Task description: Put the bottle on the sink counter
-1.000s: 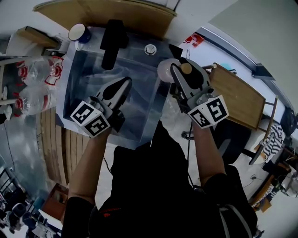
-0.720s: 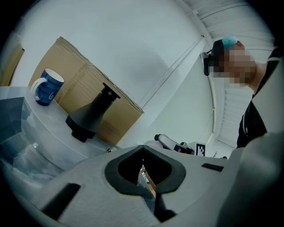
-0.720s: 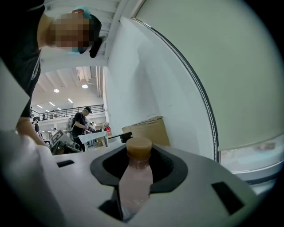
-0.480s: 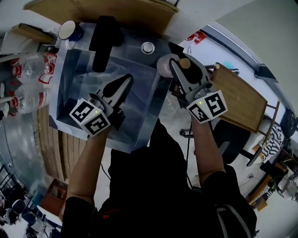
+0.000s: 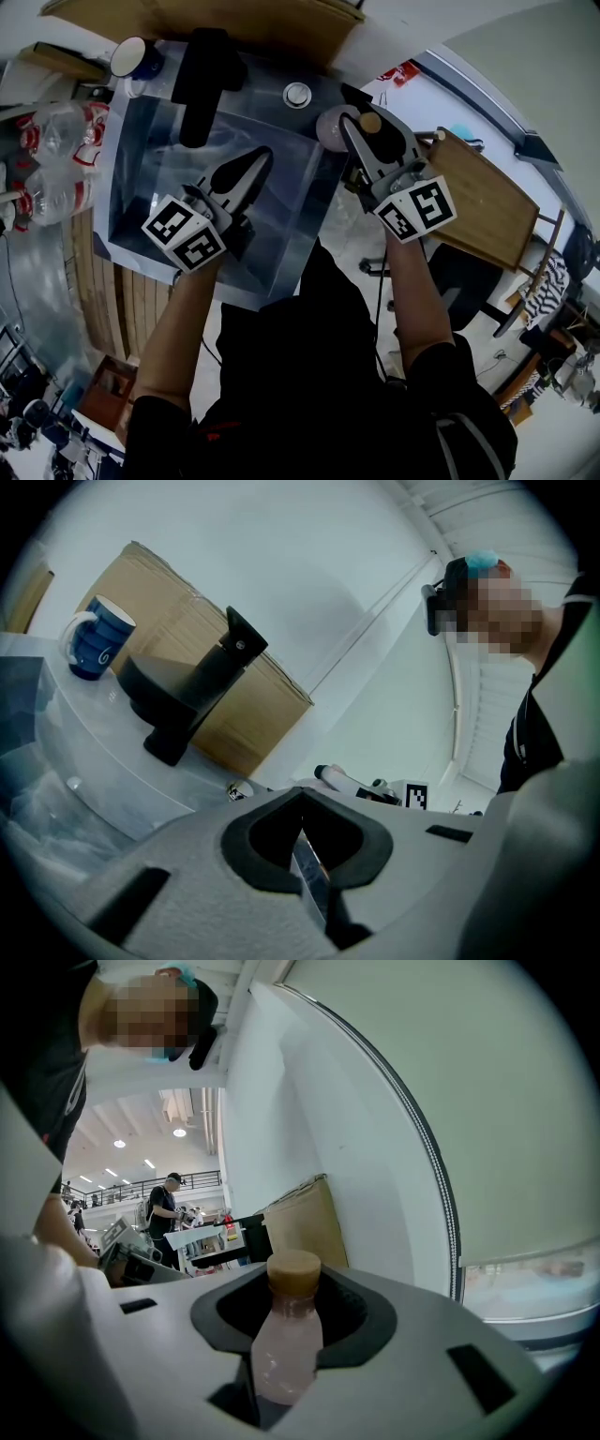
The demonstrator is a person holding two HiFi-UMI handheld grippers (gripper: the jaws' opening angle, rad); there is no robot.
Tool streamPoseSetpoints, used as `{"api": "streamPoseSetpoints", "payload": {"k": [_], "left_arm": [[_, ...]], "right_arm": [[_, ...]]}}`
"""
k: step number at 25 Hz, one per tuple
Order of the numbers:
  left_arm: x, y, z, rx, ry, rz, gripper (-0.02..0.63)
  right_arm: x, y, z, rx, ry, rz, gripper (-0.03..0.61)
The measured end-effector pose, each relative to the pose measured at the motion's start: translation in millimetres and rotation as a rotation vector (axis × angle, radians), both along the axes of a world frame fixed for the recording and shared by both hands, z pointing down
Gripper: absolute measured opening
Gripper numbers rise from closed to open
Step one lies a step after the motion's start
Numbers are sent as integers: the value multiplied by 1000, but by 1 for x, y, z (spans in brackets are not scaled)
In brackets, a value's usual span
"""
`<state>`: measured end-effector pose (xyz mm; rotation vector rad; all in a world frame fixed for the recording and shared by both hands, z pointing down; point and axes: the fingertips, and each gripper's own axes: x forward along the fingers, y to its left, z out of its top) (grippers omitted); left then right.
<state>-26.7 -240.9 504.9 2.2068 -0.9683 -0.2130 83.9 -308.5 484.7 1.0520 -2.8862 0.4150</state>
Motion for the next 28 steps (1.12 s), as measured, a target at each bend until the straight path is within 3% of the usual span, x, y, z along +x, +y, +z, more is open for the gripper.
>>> {"api": "streamPoseSetpoints", "payload": {"k": [28], "left_arm": [[3,0,3,-16,9,-4,17]], "right_arm": [[-16,-3,25,32,158,-53,129]]}}
